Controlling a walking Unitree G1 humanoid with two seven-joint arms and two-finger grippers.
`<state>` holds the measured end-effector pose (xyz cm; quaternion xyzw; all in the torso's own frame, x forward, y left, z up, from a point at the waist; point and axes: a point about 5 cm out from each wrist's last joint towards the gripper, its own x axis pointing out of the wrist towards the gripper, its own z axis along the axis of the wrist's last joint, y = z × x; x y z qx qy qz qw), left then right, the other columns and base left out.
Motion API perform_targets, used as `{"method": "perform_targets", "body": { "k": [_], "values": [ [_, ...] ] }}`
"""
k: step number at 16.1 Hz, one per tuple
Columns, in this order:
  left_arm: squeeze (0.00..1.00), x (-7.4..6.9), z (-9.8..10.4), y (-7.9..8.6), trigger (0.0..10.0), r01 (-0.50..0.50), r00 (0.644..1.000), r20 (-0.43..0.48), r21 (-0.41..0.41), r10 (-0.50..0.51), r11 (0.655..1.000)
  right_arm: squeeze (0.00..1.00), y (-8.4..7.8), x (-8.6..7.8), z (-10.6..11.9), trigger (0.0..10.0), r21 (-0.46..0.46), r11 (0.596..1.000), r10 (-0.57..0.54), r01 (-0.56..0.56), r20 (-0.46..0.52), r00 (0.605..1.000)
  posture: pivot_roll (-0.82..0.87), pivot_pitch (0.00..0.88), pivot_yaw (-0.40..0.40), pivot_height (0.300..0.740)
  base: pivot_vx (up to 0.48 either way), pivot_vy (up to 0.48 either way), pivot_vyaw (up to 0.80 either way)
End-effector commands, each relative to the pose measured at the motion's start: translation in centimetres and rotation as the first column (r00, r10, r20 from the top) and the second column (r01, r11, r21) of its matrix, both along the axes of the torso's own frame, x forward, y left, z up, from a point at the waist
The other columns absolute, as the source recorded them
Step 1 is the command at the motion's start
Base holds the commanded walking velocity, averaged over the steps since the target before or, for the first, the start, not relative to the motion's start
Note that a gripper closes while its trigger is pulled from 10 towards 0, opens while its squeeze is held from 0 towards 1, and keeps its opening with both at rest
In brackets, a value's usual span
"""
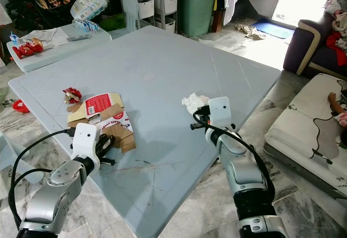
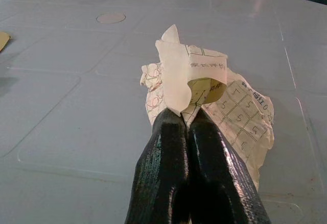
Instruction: Picking trash to rubbish bin
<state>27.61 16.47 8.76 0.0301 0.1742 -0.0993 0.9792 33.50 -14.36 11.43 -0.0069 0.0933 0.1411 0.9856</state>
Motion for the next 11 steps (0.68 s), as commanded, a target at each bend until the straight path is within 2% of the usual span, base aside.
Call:
{"method": "perform_targets", "body": {
  "k": [1,3,5,7,9,10,11],
  "values": [
    [0.00,-0.3,-0.5,-0.1,0.0,-0.002,1.000,-0.027,-0.003,0.002,1.000,0.00,0.1,0.0,0.5,0.0,-0.003,1.000,0.006,-0.006,0.015,1.000,0.05,0.000,-0.017,0.740,0.000,0.000,0.00],
    [0.00,-0.1,-0.1,-0.5,0.0,-0.012,1.000,-0.004,-0.025,0.012,1.000,0.00,0.1,0.0,0.4,0.0,-0.002,1.000,0.006,-0.006,0.014,1.000,0.05,0.000,-0.014,0.740,0.000,0.000,0.00],
    [0.00,0.5,0.8,-0.8,0.0,-0.043,0.997,0.057,-0.033,0.045,0.999,0.00,0.2,0.0,0.4,0.0,0.000,1.000,0.006,-0.006,0.015,1.000,0.04,0.000,-0.013,0.740,0.000,0.000,0.00],
    [0.00,1.2,2.1,0.4,0.0,-0.136,0.979,0.151,-0.027,0.139,0.990,0.00,0.2,0.0,0.4,0.0,0.000,1.000,0.004,-0.004,0.016,1.000,0.04,0.000,-0.012,0.740,0.000,0.000,0.00],
    [0.00,1.9,2.8,2.4,0.0,-0.232,0.953,0.193,-0.037,0.235,0.972,0.00,0.2,0.0,0.4,0.0,0.001,1.000,0.003,-0.003,0.016,1.000,0.04,0.000,-0.011,0.740,0.000,0.000,0.00],
    [0.21,2.1,2.9,2.6,0.0,-0.240,0.950,0.194,-0.041,0.243,0.970,0.00,0.2,0.0,0.4,0.0,0.000,1.000,0.002,-0.002,0.016,1.000,0.04,0.000,-0.010,0.740,0.000,0.000,0.00],
    [1.00,2.3,3.2,2.9,0.0,-0.252,0.945,0.202,-0.044,0.256,0.967,0.00,0.2,0.0,0.4,0.0,0.001,1.000,0.001,-0.001,0.016,1.000,0.04,0.000,-0.010,0.740,0.000,0.000,0.00]
  ]
}}
